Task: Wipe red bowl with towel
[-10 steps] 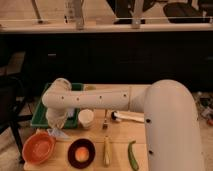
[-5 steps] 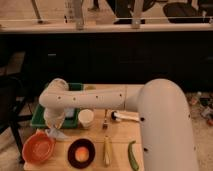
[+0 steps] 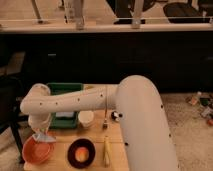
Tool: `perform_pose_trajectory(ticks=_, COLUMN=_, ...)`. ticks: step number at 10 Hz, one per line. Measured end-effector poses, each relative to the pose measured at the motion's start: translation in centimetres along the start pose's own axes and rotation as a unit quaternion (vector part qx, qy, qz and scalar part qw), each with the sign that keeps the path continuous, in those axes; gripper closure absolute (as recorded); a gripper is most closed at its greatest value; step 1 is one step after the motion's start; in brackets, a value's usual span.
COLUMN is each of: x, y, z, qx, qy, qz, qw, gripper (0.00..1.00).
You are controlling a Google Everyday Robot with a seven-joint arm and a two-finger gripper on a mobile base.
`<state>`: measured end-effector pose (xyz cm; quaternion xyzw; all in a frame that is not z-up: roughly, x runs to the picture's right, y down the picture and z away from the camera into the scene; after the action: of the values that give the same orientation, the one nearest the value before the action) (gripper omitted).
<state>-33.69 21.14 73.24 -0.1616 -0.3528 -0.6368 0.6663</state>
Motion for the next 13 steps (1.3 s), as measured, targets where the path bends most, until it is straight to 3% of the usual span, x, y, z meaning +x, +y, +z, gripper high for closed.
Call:
perform_pose_trajectory(ticks=5, x=-1.6, y=-1.3, z=3.4, qx=0.012, qy=-0.045, qz=-0.015, qw=0.9988, gripper=1.00)
perform_pose_trajectory(ticks=13, x=-2.5, y=-2.3, z=4.9, qx=0.031, qy=-0.089, qz=-0.030, qw=0.9951, gripper=1.00)
